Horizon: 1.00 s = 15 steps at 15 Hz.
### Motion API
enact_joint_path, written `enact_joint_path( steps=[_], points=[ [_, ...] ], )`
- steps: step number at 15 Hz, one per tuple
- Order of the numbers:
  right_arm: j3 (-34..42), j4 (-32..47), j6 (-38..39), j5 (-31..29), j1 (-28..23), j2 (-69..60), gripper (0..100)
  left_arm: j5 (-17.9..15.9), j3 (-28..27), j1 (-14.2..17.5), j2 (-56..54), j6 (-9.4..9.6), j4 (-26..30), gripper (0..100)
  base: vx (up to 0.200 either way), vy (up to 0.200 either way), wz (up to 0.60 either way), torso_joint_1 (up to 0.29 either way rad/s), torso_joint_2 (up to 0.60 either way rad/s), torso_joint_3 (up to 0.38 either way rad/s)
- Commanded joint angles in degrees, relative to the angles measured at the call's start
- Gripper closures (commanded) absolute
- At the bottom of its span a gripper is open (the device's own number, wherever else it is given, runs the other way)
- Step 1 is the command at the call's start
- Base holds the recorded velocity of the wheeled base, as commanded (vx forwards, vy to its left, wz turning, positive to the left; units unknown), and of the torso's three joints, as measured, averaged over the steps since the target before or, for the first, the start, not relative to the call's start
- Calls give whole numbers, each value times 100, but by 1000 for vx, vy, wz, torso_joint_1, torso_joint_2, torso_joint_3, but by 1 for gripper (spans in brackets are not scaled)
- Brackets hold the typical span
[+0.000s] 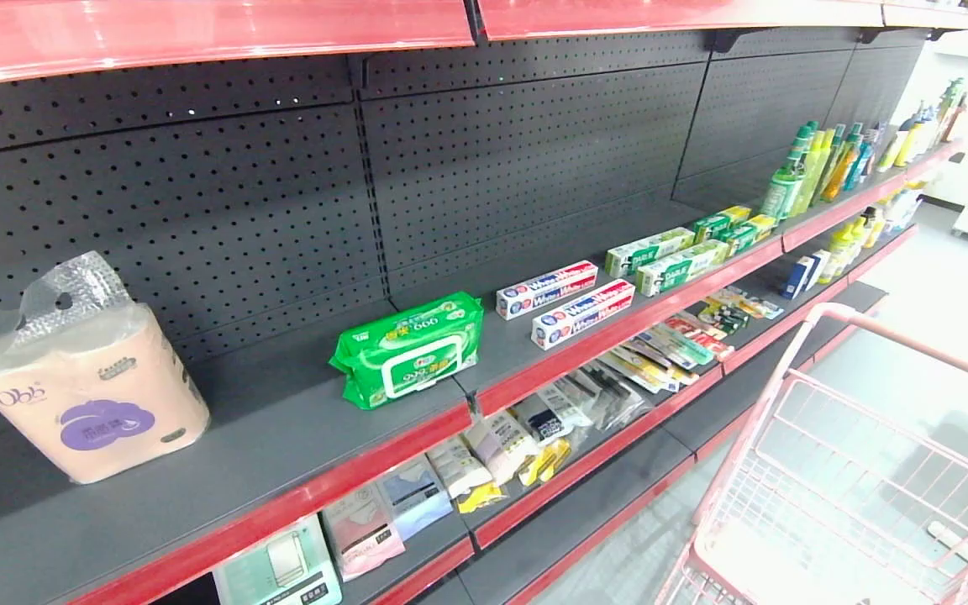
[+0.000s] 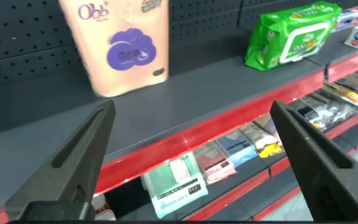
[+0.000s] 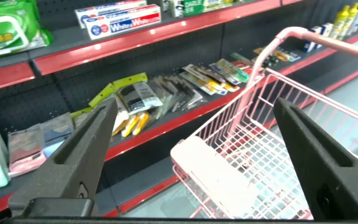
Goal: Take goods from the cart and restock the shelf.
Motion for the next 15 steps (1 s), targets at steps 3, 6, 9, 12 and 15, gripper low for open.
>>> enact_joint_path(
  steps=[3, 6, 9, 12, 15],
  points=[
    [0, -2, 4, 2, 4, 1, 0, 2, 0, -1, 5, 0, 0, 0, 0, 0, 0, 0, 0, 0],
    [0, -2, 4, 11, 4, 1, 0, 2, 0, -1, 5, 0, 0, 0, 0, 0, -400, 2, 0, 3],
    [0, -2, 4, 37, 4, 1, 0, 2, 0, -1, 5, 0, 0, 0, 0, 0, -600, 4, 1, -2],
    [0, -2, 4, 37, 4, 1, 0, 2, 0, -1, 5, 0, 0, 0, 0, 0, -600, 1, 6, 5],
    [0, -2, 4, 37, 4, 1, 0, 2, 0, -1, 5, 0, 0, 0, 0, 0, -200, -1, 1, 2]
  ],
)
